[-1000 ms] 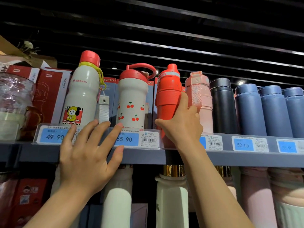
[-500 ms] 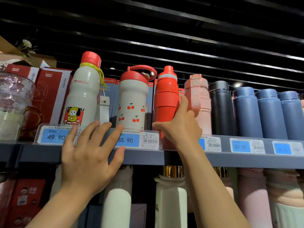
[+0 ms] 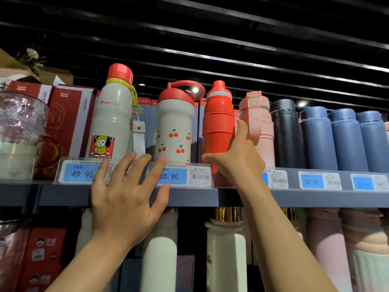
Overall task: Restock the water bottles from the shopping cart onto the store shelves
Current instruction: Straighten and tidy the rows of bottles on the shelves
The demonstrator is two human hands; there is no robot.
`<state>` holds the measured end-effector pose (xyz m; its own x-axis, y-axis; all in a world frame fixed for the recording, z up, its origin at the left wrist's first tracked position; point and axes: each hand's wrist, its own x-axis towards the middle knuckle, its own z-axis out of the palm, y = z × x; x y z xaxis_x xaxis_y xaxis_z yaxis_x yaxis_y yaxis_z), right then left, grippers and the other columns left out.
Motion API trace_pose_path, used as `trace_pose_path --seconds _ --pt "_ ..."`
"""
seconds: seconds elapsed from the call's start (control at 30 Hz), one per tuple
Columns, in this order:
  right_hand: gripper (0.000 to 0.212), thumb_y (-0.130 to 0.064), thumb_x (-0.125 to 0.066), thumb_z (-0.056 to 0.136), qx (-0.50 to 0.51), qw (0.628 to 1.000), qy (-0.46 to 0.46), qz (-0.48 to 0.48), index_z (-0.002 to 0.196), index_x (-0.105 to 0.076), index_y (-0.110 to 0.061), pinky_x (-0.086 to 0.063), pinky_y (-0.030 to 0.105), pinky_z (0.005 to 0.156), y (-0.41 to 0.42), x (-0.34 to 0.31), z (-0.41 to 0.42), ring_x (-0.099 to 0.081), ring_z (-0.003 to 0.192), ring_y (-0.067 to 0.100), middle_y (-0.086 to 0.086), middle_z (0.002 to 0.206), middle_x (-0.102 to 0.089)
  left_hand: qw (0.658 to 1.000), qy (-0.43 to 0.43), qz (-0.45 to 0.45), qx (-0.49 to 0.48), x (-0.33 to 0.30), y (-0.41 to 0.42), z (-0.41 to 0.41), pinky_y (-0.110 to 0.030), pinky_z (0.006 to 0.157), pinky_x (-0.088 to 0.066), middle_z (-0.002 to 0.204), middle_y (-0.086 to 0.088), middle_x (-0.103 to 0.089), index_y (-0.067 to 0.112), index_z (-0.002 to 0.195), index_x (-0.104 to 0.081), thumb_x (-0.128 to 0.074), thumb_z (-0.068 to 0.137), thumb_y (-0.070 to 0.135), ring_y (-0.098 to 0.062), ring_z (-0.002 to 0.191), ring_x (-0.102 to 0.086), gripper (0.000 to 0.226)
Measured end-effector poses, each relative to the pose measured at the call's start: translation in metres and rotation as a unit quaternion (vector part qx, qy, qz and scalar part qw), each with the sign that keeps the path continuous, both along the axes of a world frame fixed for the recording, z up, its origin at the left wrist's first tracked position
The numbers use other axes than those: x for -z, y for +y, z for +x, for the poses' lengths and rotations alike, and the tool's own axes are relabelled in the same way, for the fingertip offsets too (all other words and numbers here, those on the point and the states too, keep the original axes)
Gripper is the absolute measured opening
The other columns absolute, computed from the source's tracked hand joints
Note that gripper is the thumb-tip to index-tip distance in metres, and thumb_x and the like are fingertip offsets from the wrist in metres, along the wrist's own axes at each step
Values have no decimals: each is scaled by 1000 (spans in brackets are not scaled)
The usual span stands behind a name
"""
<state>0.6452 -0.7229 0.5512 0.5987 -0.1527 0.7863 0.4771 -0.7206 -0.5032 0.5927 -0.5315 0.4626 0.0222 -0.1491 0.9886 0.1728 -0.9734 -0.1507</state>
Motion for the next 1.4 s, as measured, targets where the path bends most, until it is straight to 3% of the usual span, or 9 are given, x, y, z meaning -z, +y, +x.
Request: trace_pose_path --seconds 0.2,0.37,0.47,0.63,1.0,1.1,1.27,1.4 --pt "116 -61 -72 68 -1 1000 17 -23 148 5 -31 -44 44 89 -2 -1 -2 -52 113 35 13 131 -46 1000 7 0 6 0 1 -1 -58 101 -32 120 -11 -64 20 128 -61 -30 96 45 -34 115 -57 50" --pt "98 -36 -64 78 -22 999 8 -35 148 6 -32 -49 43 85 -5 -3 -5 -61 93 32 7 110 -62 1000 0 2 5 0 2 1 -58 100 -34 120 -11 -64 19 127 -62 -32 97 44 -34 115 -57 49" --pt "99 -39 -67 77 -22 999 9 -26 147 3 -33 -43 36 77 -5 -3 -4 -59 91 29 5 111 -61 1000 4 1 2 0 2 1 -59 100 -34 121 -12 -64 19 128 -61 -31 97 44 -35 115 -57 50" --pt "109 -50 -76 69 1 1000 25 -16 146 -2 -31 -43 41 83 2 -3 2 -56 107 34 11 126 -49 1000 9 -1 1 -1 0 0 -59 100 -34 121 -12 -64 19 127 -61 -31 97 45 -35 115 -57 50" --pt "99 -44 -77 71 54 997 53 -7 144 -12 -24 -42 44 83 16 -9 2 -48 115 36 13 129 -39 1000 31 -6 3 -1 0 -3 -59 102 -32 120 -11 -64 19 128 -60 -28 98 47 -35 115 -57 52" --pt "102 -51 -75 71 33 998 50 -9 145 -11 -24 -43 43 84 14 -7 0 -52 110 34 12 127 -45 1000 26 -4 3 0 1 -2 -59 101 -32 120 -12 -64 20 128 -60 -28 97 47 -35 115 -57 52" --pt "86 -33 -70 78 16 999 34 -5 143 -13 -24 -41 38 75 11 -6 -2 -53 90 28 8 115 -57 1000 12 -1 7 0 1 -1 -59 101 -33 119 -12 -64 20 127 -61 -30 97 46 -35 114 -58 51" --pt "92 -40 -77 73 31 999 31 6 141 -17 -22 -38 36 72 14 -5 -2 -57 98 31 8 117 -57 1000 11 1 11 0 1 -2 -60 100 -34 120 -12 -64 19 128 -61 -31 97 46 -35 114 -58 51"
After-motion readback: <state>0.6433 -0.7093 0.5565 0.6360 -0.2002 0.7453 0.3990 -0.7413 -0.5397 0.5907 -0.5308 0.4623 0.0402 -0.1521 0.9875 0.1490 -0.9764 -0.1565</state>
